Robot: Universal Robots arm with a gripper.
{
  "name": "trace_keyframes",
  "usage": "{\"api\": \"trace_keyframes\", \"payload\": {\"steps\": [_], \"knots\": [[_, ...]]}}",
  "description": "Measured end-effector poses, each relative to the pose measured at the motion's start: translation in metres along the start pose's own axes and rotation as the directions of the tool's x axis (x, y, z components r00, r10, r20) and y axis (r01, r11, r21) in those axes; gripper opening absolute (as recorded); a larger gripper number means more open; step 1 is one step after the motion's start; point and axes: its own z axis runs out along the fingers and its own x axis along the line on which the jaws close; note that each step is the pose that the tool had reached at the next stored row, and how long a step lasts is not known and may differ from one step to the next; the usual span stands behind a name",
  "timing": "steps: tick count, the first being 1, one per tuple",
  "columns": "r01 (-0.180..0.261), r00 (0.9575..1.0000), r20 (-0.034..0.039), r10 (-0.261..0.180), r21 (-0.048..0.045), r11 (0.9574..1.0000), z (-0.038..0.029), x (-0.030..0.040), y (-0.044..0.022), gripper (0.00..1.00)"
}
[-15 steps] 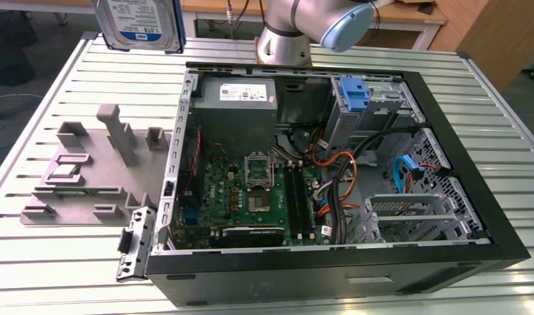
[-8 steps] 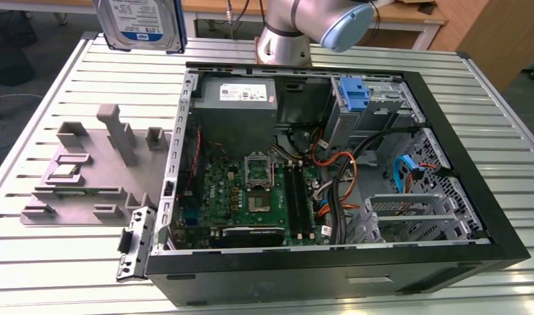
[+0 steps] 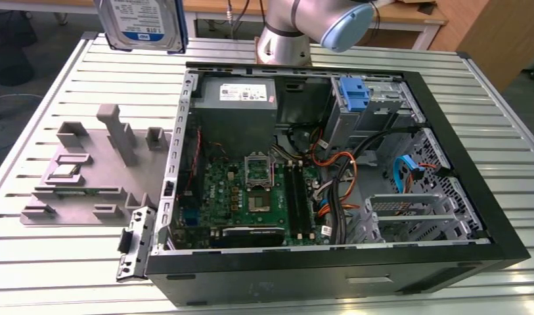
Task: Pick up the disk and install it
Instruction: 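Pick up the disk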
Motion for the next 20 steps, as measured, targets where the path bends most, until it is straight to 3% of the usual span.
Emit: {"api": "trace_keyframes", "payload": {"steps": [20], "knots": [[0.0,1.0,-0.0001,0.0,0.0,1.0,-0.0003,-0.0002,-0.0047,0.35]]}}
